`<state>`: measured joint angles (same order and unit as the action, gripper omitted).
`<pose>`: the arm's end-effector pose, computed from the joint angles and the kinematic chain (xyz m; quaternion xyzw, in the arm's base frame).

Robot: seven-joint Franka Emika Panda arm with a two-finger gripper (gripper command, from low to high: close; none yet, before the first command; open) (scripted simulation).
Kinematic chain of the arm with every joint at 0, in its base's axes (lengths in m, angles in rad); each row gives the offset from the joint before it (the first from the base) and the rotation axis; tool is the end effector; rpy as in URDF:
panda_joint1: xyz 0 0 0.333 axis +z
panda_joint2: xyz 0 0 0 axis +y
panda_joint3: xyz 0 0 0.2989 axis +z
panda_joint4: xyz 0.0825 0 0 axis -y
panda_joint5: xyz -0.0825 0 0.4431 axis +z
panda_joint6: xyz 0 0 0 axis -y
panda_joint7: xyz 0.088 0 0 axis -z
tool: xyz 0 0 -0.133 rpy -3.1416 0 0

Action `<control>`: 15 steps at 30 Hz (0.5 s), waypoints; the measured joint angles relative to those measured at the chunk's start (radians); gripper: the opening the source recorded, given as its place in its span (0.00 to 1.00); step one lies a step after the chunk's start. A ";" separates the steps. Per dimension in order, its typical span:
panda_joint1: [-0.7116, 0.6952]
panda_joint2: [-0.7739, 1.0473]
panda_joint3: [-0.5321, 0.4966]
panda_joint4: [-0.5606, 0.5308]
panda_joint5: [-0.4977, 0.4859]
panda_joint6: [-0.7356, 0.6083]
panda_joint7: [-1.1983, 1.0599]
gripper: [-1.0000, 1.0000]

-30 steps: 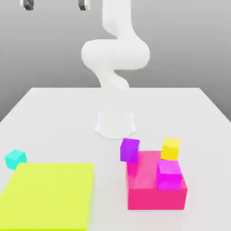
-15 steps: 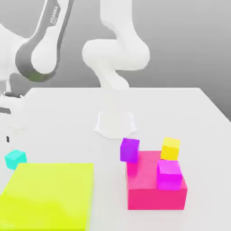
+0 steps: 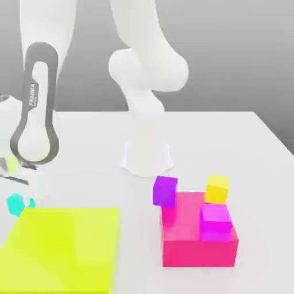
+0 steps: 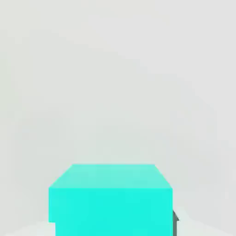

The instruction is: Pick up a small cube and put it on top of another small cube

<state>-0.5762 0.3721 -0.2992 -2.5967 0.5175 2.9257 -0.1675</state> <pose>0.2308 -0.3590 0.0323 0.8265 -0.5630 -0.0004 0.0005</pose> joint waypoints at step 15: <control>0.349 -0.535 0.000 -0.179 -0.417 -0.321 0.514 0.00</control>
<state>-0.2271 -0.1633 -0.2987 -2.7756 0.1004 2.6052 0.3463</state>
